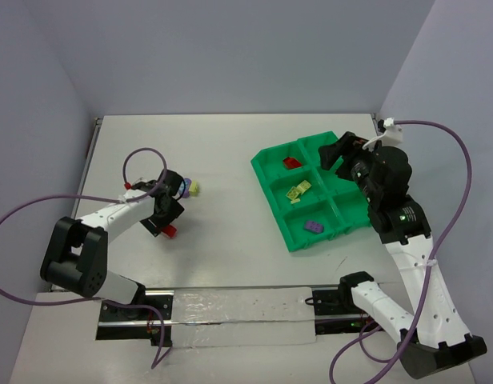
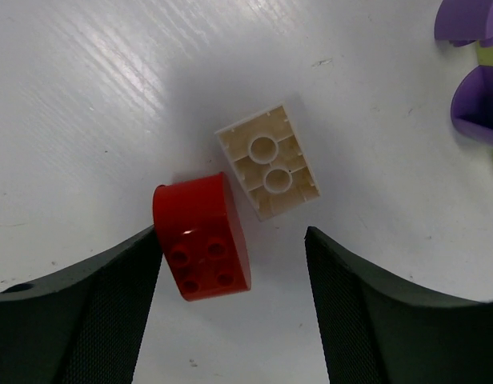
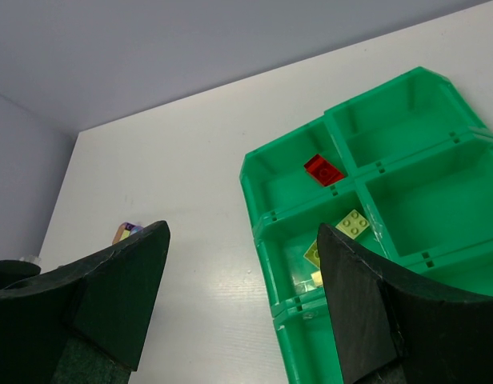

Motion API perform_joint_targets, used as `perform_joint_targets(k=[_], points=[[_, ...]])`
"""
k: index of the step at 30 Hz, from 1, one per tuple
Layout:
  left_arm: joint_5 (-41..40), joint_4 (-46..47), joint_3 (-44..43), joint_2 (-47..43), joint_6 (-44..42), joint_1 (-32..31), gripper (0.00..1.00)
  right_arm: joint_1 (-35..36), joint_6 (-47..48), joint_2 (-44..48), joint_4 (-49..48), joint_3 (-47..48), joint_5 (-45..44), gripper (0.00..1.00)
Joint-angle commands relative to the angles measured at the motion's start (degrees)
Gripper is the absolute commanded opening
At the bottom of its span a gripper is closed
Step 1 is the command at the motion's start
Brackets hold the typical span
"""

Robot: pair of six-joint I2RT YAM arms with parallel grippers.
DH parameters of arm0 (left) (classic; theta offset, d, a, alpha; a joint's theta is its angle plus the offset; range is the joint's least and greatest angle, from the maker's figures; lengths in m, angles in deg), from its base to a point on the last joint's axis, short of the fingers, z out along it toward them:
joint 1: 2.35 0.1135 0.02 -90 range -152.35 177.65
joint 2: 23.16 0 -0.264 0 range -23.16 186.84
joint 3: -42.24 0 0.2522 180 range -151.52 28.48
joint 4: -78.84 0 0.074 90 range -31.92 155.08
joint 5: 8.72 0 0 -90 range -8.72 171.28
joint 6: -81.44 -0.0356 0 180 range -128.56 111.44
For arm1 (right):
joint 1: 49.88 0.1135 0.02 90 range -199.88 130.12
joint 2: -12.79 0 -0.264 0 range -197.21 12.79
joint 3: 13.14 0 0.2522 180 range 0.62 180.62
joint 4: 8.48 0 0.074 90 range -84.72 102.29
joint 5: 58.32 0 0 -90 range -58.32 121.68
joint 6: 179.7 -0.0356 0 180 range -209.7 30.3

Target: Sort the legos into containers by color

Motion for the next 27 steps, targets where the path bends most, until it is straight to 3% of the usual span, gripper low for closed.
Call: perform_joint_targets(k=[1,4,7,12,14,17,23,25,27], points=[[1.9,5.0,0.7,1.4,0.4,0.6,0.76,0.4,0.9,-1.0,-1.5,1.6,-0.5,0.81],[1.9,4.8,0.7,2.1,0.9,0.5,0.73,0.3,0.6,-1.6,-1.7,1.7,-0.5,0.82],[1.6,3.7,0.9,2.1,1.3,0.6,0.62,0.3,0.4,-2.0,-2.1,1.8,-0.2,0.82],[4.3,3.8,2.2,-0.9,0.5,-0.9,0.33,0.3,0.5,-2.4,-2.4,1.5,-0.4,0.82],[5.0,2.7,1.9,-2.2,0.8,-4.0,0.19,0.3,0.3,-2.7,-2.6,1.0,-0.2,0.82],[4.6,-0.5,-1.2,-2.1,1.9,-9.4,0.06,0.3,-0.1,-2.8,-3.3,0.2,0.2,0.81],[6.2,-1.6,-14.9,3.3,-0.4,-16.5,0.0,0.3,0.0,-2.4,-3.2,0.2,-0.3,0.81],[7.6,0.5,-18.0,5.1,-2.9,-16.7,0.0,0.4,0.4,-2.1,-2.9,0.3,-0.7,0.81],[10.0,3.2,-26.5,9.6,-7.2,-16.8,0.0,0.3,0.8,-1.1,-2.7,0.1,-1.9,0.81]])
